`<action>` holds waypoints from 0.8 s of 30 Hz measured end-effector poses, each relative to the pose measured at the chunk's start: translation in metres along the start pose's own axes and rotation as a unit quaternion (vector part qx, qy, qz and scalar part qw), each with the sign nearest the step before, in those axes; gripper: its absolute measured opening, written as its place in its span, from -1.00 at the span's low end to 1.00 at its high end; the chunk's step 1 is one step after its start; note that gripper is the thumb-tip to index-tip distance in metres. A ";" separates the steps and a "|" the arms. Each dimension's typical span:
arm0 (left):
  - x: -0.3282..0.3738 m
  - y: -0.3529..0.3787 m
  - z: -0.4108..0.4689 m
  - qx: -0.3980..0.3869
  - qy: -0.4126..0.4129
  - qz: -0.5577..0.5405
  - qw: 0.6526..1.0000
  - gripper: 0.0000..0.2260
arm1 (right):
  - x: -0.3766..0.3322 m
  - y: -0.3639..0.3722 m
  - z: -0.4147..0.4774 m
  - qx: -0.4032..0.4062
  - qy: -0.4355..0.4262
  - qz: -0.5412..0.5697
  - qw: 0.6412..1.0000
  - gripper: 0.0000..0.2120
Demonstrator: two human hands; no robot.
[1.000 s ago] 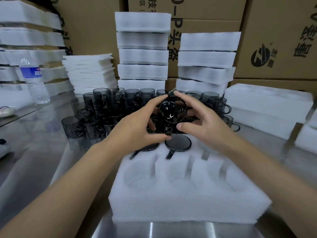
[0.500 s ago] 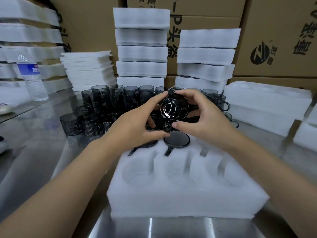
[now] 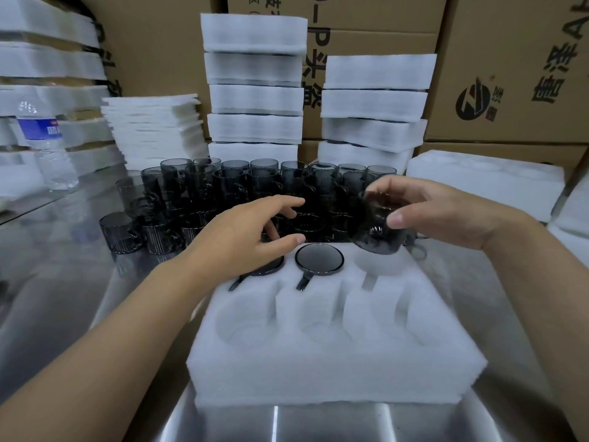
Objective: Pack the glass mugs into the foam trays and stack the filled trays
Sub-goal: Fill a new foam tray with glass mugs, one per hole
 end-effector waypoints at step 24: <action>-0.002 0.001 0.002 0.005 -0.008 -0.001 1.000 -0.69 | 0.010 0.002 -0.009 -0.133 0.137 -0.139 0.972 -0.46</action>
Point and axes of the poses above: each hand's wrist, its own z-axis towards the middle knuckle, its own y-axis out of the palm, x = y × z, the point moved 2 cm from there along z, towards the middle knuckle, and after that the axes turned 14 degrees about -y, right-handed, at the moved point
